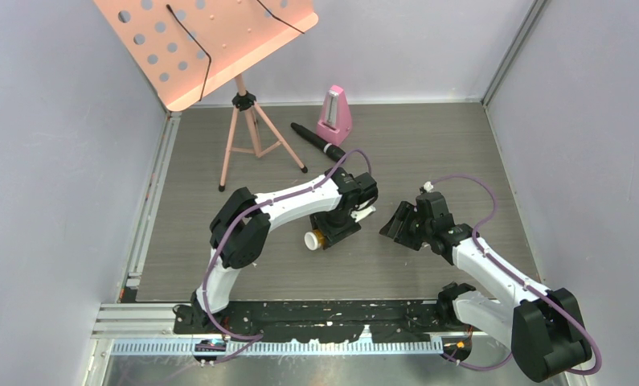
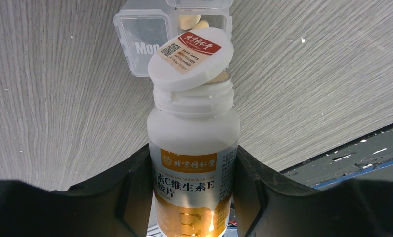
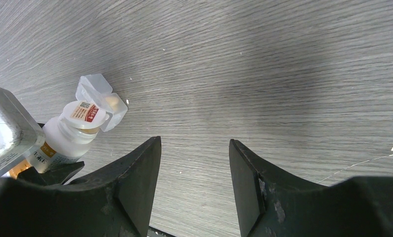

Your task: Sort the pills into containers

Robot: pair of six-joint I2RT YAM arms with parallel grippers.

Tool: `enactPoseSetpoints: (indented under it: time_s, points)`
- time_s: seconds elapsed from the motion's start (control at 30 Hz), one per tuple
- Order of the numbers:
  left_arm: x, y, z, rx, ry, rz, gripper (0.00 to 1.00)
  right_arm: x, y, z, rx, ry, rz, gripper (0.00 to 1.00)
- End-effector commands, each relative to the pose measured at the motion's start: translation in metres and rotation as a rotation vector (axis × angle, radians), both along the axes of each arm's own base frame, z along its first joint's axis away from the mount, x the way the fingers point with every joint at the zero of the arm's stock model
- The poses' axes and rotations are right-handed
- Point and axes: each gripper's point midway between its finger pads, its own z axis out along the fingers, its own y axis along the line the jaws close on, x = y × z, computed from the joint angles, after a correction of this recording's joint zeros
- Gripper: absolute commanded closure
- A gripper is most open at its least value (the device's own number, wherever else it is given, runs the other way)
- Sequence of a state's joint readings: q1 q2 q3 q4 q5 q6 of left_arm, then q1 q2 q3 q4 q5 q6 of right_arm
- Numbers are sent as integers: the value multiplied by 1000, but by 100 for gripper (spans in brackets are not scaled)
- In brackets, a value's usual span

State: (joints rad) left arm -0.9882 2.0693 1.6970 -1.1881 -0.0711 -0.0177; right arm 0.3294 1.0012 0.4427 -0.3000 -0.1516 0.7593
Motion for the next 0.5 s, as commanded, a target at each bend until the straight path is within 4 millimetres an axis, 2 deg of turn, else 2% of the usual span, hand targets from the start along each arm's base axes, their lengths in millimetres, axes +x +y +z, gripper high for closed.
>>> enactPoseSetpoints:
  time_s: [0.0,0.47]
  points:
    - [2,-5,15,-27,-25,-5,100,7,1,9,23,-44,-9,40]
    - [6,-4,37,-119,-111,5,100,9,3,14,31,-54,-8,41]
